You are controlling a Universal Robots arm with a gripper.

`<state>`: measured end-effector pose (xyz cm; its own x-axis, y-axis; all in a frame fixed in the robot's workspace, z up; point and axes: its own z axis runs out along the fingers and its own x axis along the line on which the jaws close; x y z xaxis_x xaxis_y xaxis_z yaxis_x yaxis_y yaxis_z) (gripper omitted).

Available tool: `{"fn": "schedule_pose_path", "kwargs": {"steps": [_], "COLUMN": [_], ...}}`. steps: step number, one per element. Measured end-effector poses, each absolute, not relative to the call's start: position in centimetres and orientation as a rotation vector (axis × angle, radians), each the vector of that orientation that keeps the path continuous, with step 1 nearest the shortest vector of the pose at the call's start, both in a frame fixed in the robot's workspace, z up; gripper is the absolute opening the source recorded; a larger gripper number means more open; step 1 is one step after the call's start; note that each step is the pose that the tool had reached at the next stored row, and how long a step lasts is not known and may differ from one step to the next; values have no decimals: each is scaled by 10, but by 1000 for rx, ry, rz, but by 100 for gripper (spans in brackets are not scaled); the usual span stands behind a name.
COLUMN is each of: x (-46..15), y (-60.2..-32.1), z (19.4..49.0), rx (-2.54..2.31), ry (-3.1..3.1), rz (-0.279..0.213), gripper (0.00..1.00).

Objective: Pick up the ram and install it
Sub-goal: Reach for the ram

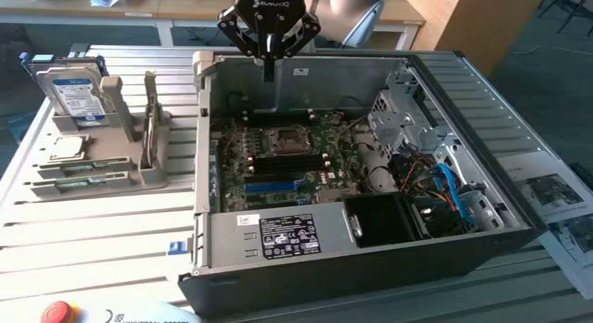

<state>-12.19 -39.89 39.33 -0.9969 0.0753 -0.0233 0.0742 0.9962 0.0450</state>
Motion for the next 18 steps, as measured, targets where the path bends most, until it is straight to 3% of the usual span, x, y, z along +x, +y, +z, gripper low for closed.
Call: {"fn": "schedule_pose_path", "kwargs": {"steps": [18], "x": [-129], "y": [-399], "z": [393], "rx": [117], "ry": [3114], "rz": [69], "gripper": [10]}}
